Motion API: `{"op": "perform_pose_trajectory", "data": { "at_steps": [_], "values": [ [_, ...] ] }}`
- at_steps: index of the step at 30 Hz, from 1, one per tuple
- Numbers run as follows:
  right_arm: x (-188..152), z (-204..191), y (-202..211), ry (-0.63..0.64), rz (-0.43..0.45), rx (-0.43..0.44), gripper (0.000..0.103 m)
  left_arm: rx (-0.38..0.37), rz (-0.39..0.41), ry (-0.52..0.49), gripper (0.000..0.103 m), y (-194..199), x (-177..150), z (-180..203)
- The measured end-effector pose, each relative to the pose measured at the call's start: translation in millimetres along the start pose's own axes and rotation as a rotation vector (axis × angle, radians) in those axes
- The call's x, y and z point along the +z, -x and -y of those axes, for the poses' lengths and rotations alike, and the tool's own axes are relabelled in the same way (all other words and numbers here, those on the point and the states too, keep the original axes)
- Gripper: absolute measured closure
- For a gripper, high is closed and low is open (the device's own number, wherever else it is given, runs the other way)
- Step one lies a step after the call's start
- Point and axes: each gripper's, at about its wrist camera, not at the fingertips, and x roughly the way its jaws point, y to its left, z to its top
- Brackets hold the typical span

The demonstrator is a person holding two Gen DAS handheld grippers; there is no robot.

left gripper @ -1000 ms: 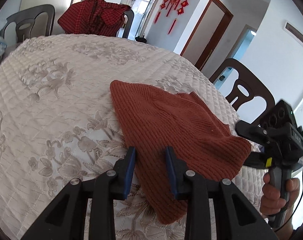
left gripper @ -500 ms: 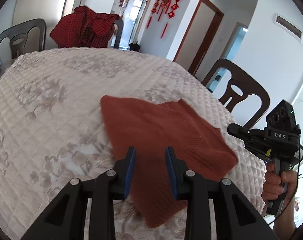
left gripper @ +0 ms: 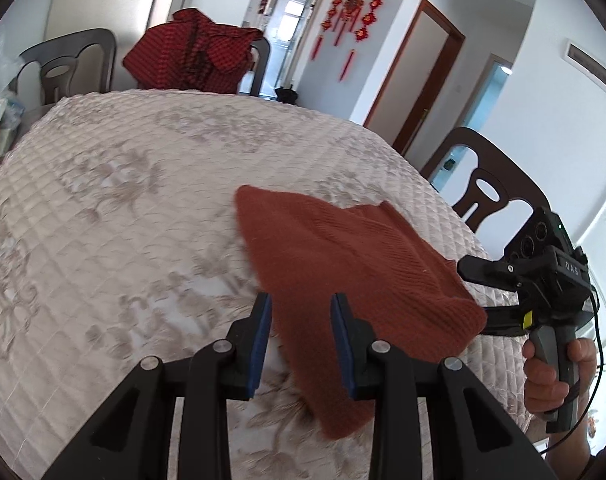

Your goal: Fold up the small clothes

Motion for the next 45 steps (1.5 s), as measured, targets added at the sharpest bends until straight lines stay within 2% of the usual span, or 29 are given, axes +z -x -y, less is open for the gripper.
{"op": "perform_pose_trajectory", "data": {
  "at_steps": [7, 9, 10, 11, 16, 21, 24, 27, 30, 34, 36, 38, 40, 43, 44, 45],
  "values": [
    [1.3, -21.1, -22.7, 0.101, -0.058, -0.077, 0.041, -0.010, -0.001, 0.000, 0.070, 0.6, -2.7, -1.2],
    [3.5, -19.2, -29.8, 0.104, -0.066, -0.114, 0.053, -0.016, 0.002, -0.007, 0.070, 1.1, -1.3, 1.3],
    [4.6, -18.2, -31.5, 0.103, -0.066, -0.127, 0.070, -0.017, 0.005, -0.010, 0.070, 1.6, -0.7, 2.5],
    [5.8, -16.7, -32.7, 0.104, -0.056, -0.141, 0.082, -0.017, 0.006, -0.012, 0.070, 2.0, -0.2, 3.3],
    [4.5, -30.5, -6.3, 0.176, 0.040, -0.102, 0.087, -0.022, 0.020, -0.030, 0.070, 6.0, 5.0, 9.4],
    [3.2, -28.3, 40.2, 0.216, 0.148, -0.136, 0.087, -0.055, 0.014, -0.057, 0.070, 1.3, 8.6, 19.8],
    [3.4, 0.7, 61.5, 0.159, 0.175, -0.203, 0.087, -0.075, -0.007, -0.070, 0.070, -8.1, 8.3, 27.4],
    [0.0, 21.4, 62.5, 0.114, 0.168, -0.234, 0.087, -0.094, -0.022, -0.085, 0.070, -14.8, 8.1, 36.0],
    [-1.9, 28.4, 60.2, 0.088, 0.164, -0.228, 0.087, -0.101, -0.024, -0.106, 0.070, -17.2, 10.6, 44.0],
    [-3.4, 12.2, 77.9, 0.145, 0.228, -0.288, 0.086, -0.121, -0.025, -0.141, 0.070, -15.6, 10.2, 51.9],
    [-9.2, -8.3, 88.9, 0.222, 0.258, -0.271, 0.086, -0.136, -0.048, -0.159, 0.070, -19.2, 5.9, 55.8],
    [-14.9, -21.8, 89.4, 0.280, 0.262, -0.248, 0.086, -0.154, -0.090, -0.180, 0.070, -26.7, -1.8, 60.5],
    [-18.9, -25.4, 79.2, 0.309, 0.218, -0.236, 0.086, -0.116, -0.095, -0.228, 0.070, -31.8, -9.5, 66.5],
    [-23.1, -3.4, 55.7, 0.290, 0.136, -0.337, 0.086, -0.094, -0.074, -0.252, 0.069, -33.3, -15.4, 72.5],
    [-25.3, 1.5, 56.2, 0.287, 0.153, -0.319, 0.092, -0.091, -0.069, -0.260, 0.069, -33.2, -16.5, 72.8],
    [-26.0, 5.3, 60.7, 0.276, 0.176, -0.295, 0.092, -0.092, -0.068, -0.265, 0.069, -32.8, -16.6, 72.8]
  ]
}}
